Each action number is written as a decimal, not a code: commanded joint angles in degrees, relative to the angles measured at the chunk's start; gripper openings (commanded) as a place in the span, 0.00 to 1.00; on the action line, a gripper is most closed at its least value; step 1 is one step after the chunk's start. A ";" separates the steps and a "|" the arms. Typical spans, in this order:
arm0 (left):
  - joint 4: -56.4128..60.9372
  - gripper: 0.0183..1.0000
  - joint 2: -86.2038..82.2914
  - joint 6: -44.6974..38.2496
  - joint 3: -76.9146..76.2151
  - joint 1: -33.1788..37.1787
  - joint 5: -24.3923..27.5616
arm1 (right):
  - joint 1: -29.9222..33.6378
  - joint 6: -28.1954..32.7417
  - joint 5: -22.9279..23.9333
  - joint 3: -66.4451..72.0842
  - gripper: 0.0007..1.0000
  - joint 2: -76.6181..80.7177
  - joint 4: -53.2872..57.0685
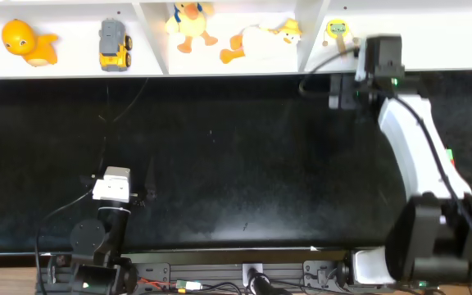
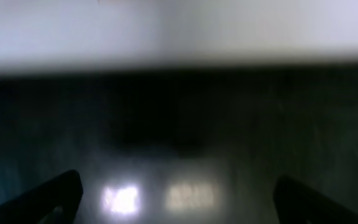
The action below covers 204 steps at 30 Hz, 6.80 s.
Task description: Store Toys
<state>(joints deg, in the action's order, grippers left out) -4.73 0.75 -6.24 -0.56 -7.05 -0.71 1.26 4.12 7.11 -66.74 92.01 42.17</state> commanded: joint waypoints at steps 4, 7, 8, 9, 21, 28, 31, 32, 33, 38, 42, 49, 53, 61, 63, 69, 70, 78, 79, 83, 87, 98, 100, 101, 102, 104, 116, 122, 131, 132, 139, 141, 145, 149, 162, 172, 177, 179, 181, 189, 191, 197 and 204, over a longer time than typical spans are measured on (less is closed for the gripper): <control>-0.13 1.00 -0.61 -1.05 0.09 -0.26 -0.31 | 0.28 0.63 3.04 7.04 1.00 -15.17 8.09; -0.13 1.00 -0.61 -1.05 0.09 -0.26 -0.31 | 0.28 0.61 2.99 7.04 1.00 -17.29 11.15; -0.13 1.00 -0.61 -1.05 0.09 -0.26 -0.31 | 0.26 0.61 2.97 7.04 0.99 -17.55 11.32; -0.13 1.00 -0.61 -1.05 0.09 -0.26 -0.31 | 0.26 0.61 2.99 7.04 0.99 -17.55 11.26; -0.13 1.00 -0.61 -1.05 0.11 -0.26 -0.31 | 0.26 0.61 -5.60 7.04 1.00 -17.11 9.01; -0.13 1.00 -0.61 -1.05 0.09 -0.26 -0.31 | 0.33 0.61 -8.17 7.04 1.00 -16.28 3.48; -0.13 1.00 -0.61 -1.05 0.09 -0.26 -0.31 | 0.42 0.61 -7.91 7.04 1.00 -17.73 3.37; -0.13 1.00 -0.61 -1.05 0.09 -0.26 -0.31 | 0.70 0.61 -7.67 7.04 1.00 -18.51 3.45; -0.13 1.00 -0.61 -1.05 0.09 -0.26 -0.31 | 1.07 0.59 -7.78 7.04 1.00 -19.39 3.45; -0.13 1.00 -0.61 -1.05 0.09 -0.26 -0.31 | 7.08 0.72 -8.72 7.04 1.00 -22.12 5.11; -0.13 1.00 -0.61 -1.05 0.09 -0.26 -0.31 | 17.05 16.74 -14.84 7.04 1.00 -22.71 11.28; -0.13 1.00 -0.61 -1.05 0.09 -0.26 -0.31 | 41.99 45.07 -16.96 7.02 1.00 -23.12 14.82; -0.13 1.00 -0.61 -1.05 0.09 -0.26 -0.31 | 53.62 55.17 -18.40 6.99 1.00 -23.02 18.14; -0.13 1.00 -0.61 -1.05 0.09 -0.26 -0.31 | 71.21 68.74 -21.35 7.02 1.00 -22.84 21.35; -0.13 1.00 -0.61 -1.05 0.09 -0.26 -0.31 | 73.99 69.68 -23.47 7.02 1.00 -21.79 19.02; -0.13 1.00 -0.61 -1.05 0.09 -0.26 -0.31 | 74.18 70.71 -31.06 7.02 1.00 -15.52 13.68; -0.13 1.00 -0.61 -1.05 0.09 -0.26 -0.31 | 73.33 70.64 -31.95 7.02 1.00 -14.40 13.38; -0.13 1.00 -0.61 -1.05 0.09 -0.26 -0.31 | 62.82 66.23 -30.21 7.02 1.00 -7.61 9.11; -0.13 1.00 -0.61 -1.05 0.09 -0.26 -0.31 | 61.31 65.64 -29.64 7.02 1.00 -6.93 8.87; -0.13 1.00 -0.61 -1.05 0.09 -0.26 -0.31 | 56.61 62.79 -28.48 7.02 1.00 -4.98 7.98; -0.13 1.00 -0.61 -1.05 0.09 -0.26 -0.31 | 53.51 60.28 -28.48 7.02 1.00 -3.80 7.65; -0.13 1.00 -0.61 -1.05 0.09 -0.26 -0.31 | 52.35 55.63 -25.42 8.87 1.00 -0.98 3.72; -0.13 1.00 -0.61 -1.05 0.09 -0.26 -0.31 | 52.33 55.56 -25.07 10.27 1.00 -0.81 1.88; -0.13 1.00 -0.61 -1.05 0.09 -0.26 -0.31 | 52.33 55.41 -25.00 10.93 1.00 -0.74 0.98; -0.13 1.00 -0.61 -1.05 0.09 -0.26 -0.31 | 52.30 55.30 -24.96 11.41 1.00 -0.74 0.48; -0.13 1.00 -0.61 -1.05 0.09 -0.26 -0.31 | 52.28 54.93 -25.11 12.17 1.00 -0.72 -0.50; -0.13 1.00 -0.61 -1.05 0.09 -0.26 -0.31 | 49.88 52.30 -27.54 14.36 0.95 1.03 -5.22; -0.13 1.00 -0.61 -1.05 0.09 -0.26 -0.31 | 48.72 51.52 -29.16 14.36 0.65 2.08 -5.79; -0.13 1.00 -0.61 -1.05 0.09 -0.26 -0.31 | 48.50 50.03 -29.05 14.34 0.52 1.77 -6.19; -0.13 1.00 -0.61 -1.05 0.09 -0.26 -0.31 | 48.48 49.40 -28.98 14.34 0.51 1.40 -6.54; -0.13 1.00 -0.61 -1.05 0.09 -0.26 -0.31 | 47.76 45.55 -28.06 10.40 0.51 -3.32 -6.60; -0.13 1.00 -0.61 -1.05 0.09 -0.26 -0.31 | 47.12 44.70 -28.09 8.07 0.51 -3.72 -6.43; -0.13 1.00 -0.61 -1.05 0.09 -0.26 -0.31 | 44.76 43.36 -28.04 2.36 0.52 -3.65 -5.77; -0.13 1.00 -0.61 -1.05 0.09 -0.26 -0.31 | 41.97 41.59 -28.02 -2.86 0.52 -2.43 -5.68; -0.13 1.00 -0.61 -1.05 0.09 -0.26 -0.31 | 32.39 33.83 -28.06 -23.71 0.52 13.79 0.28; -0.13 1.00 -0.61 -1.05 0.09 -0.26 -0.31 | 27.10 30.53 -28.02 -35.74 0.52 22.77 2.69; -0.13 1.00 -0.61 -1.05 0.09 -0.26 -0.31 | 25.73 30.12 -26.88 -37.20 0.53 24.46 2.62; -0.13 1.00 -0.61 -1.05 0.09 -0.26 -0.31 | 25.57 30.12 -26.71 -37.22 0.53 24.92 2.62; -0.13 1.00 -0.61 -1.05 0.09 -0.26 -0.31 | 25.59 30.10 -26.73 -37.22 0.52 25.27 2.56; -0.13 1.00 -0.61 -1.05 0.09 -0.26 -0.31 | 25.66 29.86 -26.49 -37.22 0.75 25.70 2.34; -0.13 1.00 -0.61 -1.05 0.09 -0.26 -0.31 | 25.66 29.31 -25.46 -37.22 0.81 25.68 2.34; -0.13 1.00 -0.61 -1.05 0.09 -0.26 -0.31 | 25.66 29.27 -21.59 -37.07 0.94 23.96 4.13; -0.13 1.00 -0.61 -1.05 0.09 -0.26 -0.31 | 25.03 29.27 -19.28 -28.28 1.00 15.12 3.74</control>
<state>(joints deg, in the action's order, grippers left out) -4.71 0.75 -6.24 -0.56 -7.05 -0.71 26.59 33.45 -13.19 -98.13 113.73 46.37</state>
